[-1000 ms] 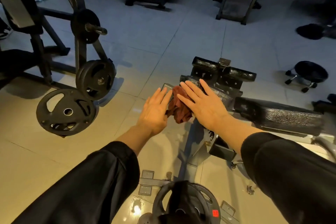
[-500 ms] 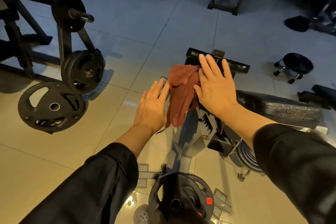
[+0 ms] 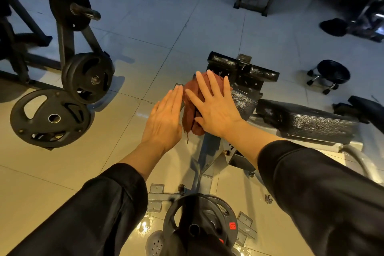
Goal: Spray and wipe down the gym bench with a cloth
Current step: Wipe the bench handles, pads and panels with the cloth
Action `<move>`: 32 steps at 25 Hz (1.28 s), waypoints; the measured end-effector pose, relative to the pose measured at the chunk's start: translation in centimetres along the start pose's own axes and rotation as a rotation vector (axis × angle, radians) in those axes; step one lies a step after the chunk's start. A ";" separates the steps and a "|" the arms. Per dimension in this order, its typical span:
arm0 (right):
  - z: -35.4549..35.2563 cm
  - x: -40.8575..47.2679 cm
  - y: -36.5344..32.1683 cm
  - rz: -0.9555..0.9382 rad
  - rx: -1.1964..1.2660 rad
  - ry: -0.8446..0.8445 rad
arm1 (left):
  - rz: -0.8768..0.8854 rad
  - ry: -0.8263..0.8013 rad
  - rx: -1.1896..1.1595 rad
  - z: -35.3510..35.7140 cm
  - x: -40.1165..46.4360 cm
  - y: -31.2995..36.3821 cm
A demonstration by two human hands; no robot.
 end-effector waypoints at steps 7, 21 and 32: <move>0.9 -3.0 1.0 -0.140 0.025 0.072 | 0.017 -0.024 0.101 0.2 -0.4 0.1; -0.2 -1.9 0.1 -0.119 0.083 0.097 | 0.048 0.022 0.084 0.2 -0.7 0.0; 3.1 -11.6 5.4 -0.189 0.027 0.146 | 0.031 -0.043 0.171 -0.1 -0.6 0.5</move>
Point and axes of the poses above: each hand's wrist, its own x-axis towards the middle knuckle, its own z-axis out of the palm, y = z × x, the point moved 8 cm from there along x, towards the middle knuckle, and after that the axes turned 9 degrees about -z, right-handed, at the moved point
